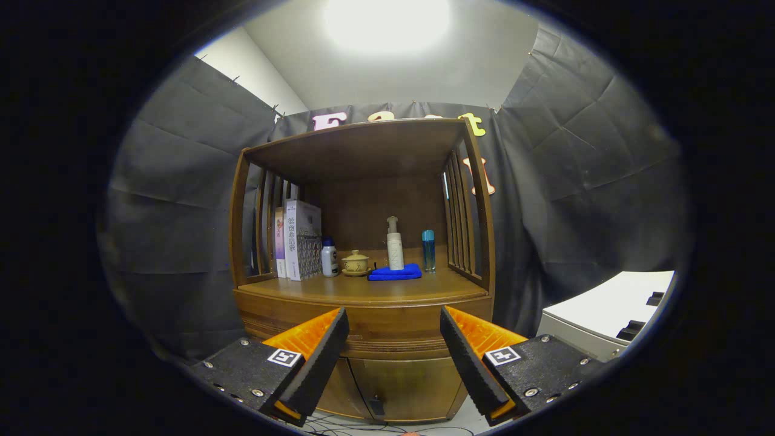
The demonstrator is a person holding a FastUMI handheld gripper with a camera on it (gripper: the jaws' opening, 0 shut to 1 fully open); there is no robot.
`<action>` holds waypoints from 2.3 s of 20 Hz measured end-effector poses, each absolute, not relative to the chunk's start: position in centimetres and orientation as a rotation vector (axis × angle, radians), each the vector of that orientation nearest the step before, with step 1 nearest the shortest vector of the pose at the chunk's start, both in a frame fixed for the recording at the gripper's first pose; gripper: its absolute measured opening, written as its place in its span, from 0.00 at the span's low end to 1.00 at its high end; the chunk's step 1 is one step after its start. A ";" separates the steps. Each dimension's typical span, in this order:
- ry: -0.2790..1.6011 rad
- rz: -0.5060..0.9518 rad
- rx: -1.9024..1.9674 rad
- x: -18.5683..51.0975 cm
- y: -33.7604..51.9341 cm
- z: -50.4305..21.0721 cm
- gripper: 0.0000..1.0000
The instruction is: Pull open the drawer, take out the items inside it, and place them on the countertop above the cabinet.
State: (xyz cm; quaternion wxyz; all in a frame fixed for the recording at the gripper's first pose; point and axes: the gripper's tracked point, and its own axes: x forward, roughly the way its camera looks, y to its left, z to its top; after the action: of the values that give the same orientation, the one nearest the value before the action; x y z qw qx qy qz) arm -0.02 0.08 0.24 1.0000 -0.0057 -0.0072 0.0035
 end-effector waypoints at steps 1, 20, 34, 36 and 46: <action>-0.012 0.010 -0.017 0.0 0.2 0.2 0.95; 0.012 0.061 0.048 5.2 5.3 -1.8 0.95; 0.168 0.058 0.064 13.5 9.5 -10.0 0.93; 0.199 0.059 0.063 13.9 10.1 -11.4 0.89; 0.245 0.017 0.086 14.4 10.5 -13.6 0.40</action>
State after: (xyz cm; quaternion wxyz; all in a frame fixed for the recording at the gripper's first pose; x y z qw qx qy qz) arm 14.41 10.48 -13.57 0.9915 0.0428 0.1224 0.0086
